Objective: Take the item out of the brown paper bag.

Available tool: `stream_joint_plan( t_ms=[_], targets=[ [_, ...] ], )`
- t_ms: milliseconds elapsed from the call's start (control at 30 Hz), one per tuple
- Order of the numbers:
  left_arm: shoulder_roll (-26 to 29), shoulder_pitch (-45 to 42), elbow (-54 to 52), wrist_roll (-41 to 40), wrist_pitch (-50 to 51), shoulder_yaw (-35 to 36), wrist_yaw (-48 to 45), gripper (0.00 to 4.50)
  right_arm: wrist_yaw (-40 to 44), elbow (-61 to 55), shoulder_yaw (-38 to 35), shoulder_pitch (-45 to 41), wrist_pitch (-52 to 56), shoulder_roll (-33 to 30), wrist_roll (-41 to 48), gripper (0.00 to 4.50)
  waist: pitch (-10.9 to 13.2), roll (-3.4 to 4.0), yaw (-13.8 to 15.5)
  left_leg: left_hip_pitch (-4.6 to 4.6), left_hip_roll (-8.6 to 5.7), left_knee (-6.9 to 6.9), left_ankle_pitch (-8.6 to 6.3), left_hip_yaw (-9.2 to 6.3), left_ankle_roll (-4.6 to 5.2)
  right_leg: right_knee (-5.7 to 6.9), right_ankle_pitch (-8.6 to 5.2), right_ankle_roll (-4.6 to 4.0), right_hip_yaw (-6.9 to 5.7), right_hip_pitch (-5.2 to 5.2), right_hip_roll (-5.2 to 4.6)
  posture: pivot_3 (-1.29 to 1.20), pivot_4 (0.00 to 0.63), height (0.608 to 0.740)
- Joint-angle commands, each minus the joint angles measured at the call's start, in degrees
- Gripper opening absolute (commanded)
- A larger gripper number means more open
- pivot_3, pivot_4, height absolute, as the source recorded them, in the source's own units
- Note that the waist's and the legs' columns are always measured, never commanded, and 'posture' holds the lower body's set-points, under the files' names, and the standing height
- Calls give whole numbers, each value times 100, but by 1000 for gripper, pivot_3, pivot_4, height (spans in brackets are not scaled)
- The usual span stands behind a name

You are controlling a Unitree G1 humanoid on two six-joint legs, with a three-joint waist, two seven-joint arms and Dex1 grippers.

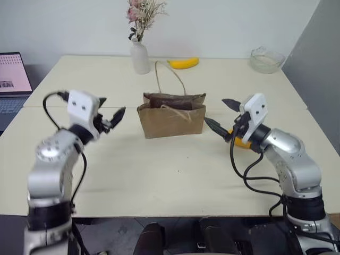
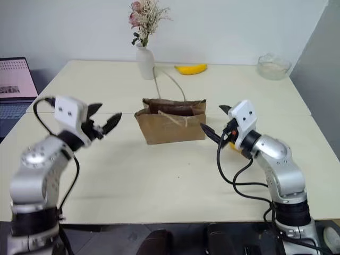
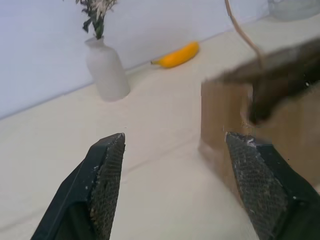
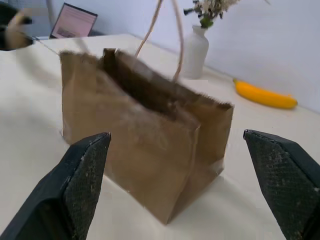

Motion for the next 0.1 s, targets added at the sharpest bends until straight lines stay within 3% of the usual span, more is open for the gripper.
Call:
stream_joint_plan(
  t_ms=[33, 100],
  targets=[
    [-295, 249, -460, 180, -491, -102, 370, 3360, -215, -103, -57, 84, -468, 154, -50, 4500, 0, 0, 31, 0, -1, 1, 0, 0, 1, 1, 2, 0, -2, 0, 0, 0, 150, 740],
    [-411, 342, -458, 244, -747, -192, 405, 3360, -355, -67, -92, 106, -599, 301, -29, 4500, 0, 0, 40, 6, 0, 1, 1, -2, 2, 3, 3, -1, -5, 3, 3, 0, 150, 740]
  ],
)
